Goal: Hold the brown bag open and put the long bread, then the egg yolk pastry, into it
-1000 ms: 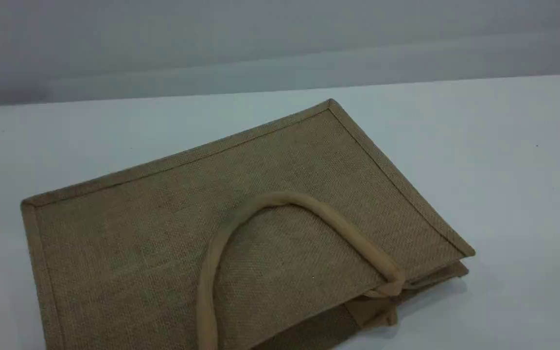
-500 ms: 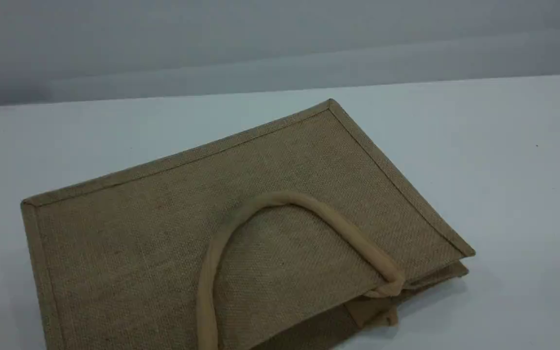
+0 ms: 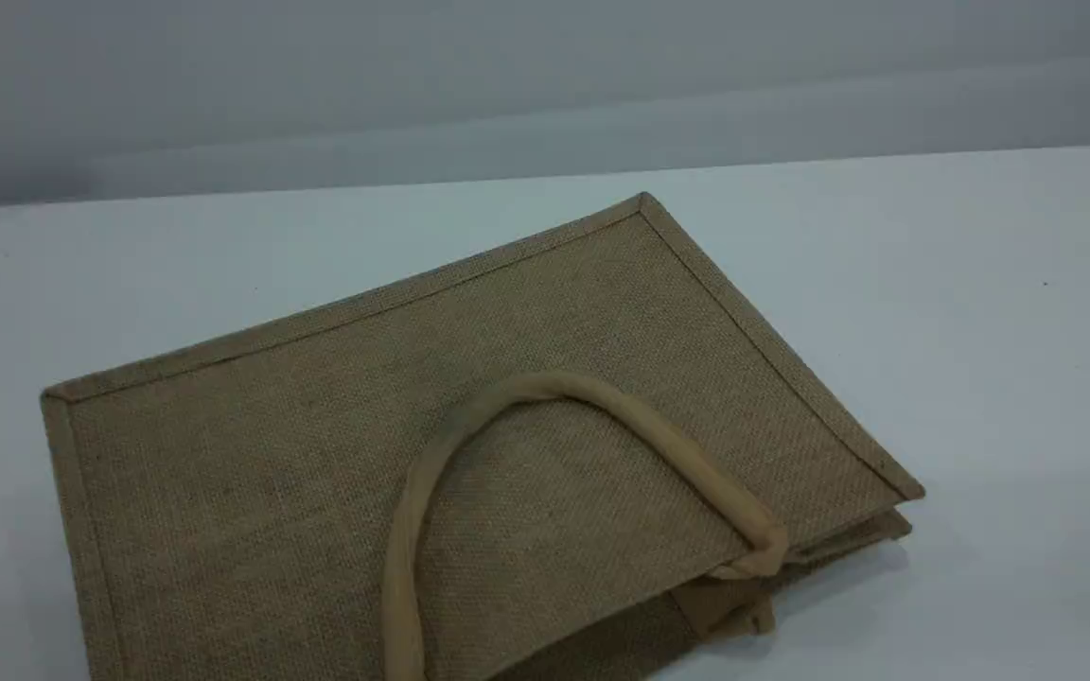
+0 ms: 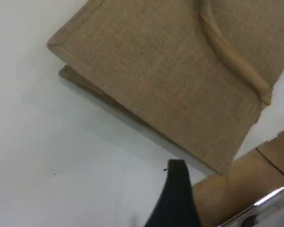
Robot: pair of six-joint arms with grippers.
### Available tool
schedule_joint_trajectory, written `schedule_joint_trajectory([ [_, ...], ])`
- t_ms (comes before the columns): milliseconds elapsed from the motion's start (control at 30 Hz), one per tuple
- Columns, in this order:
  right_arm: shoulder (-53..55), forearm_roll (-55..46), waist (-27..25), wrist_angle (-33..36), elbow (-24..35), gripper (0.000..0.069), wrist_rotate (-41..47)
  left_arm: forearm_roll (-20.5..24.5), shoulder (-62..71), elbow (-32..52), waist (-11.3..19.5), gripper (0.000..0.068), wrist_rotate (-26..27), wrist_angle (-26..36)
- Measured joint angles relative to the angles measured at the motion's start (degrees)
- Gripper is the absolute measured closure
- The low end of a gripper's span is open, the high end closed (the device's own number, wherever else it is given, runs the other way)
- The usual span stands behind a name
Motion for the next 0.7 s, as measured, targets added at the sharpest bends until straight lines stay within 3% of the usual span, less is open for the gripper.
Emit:
schedule_joint_trajectory([
  [133, 0.0, 0.0, -3.5, 0.0, 0.0, 0.0234, 0.1, 0.0, 0.0, 0.0, 0.0, 0.0146, 0.0, 0.0],
  [400, 0.0, 0.0, -3.1, 0.0, 0.0, 0.0234, 0.0, 0.0, -2.3, 0.0, -1.2, 0.0146, 0.2, 0.0],
  [467, 0.0, 0.0, -3.1, 0.0, 0.0, 0.0234, 0.0, 0.0, -4.3, 0.0, -0.3, 0.0146, 0.4, 0.0],
  [567, 0.0, 0.1, -3.1, 0.0, 0.0, 0.0234, 0.0, 0.0, -7.0, 0.0, 4.6, 0.0146, 0.4, 0.0],
  [700, 0.0, 0.1, -3.1, 0.0, 0.0, 0.0234, 0.0, 0.0, -9.7, 0.0, 15.4, 0.0146, 0.5, 0.0],
])
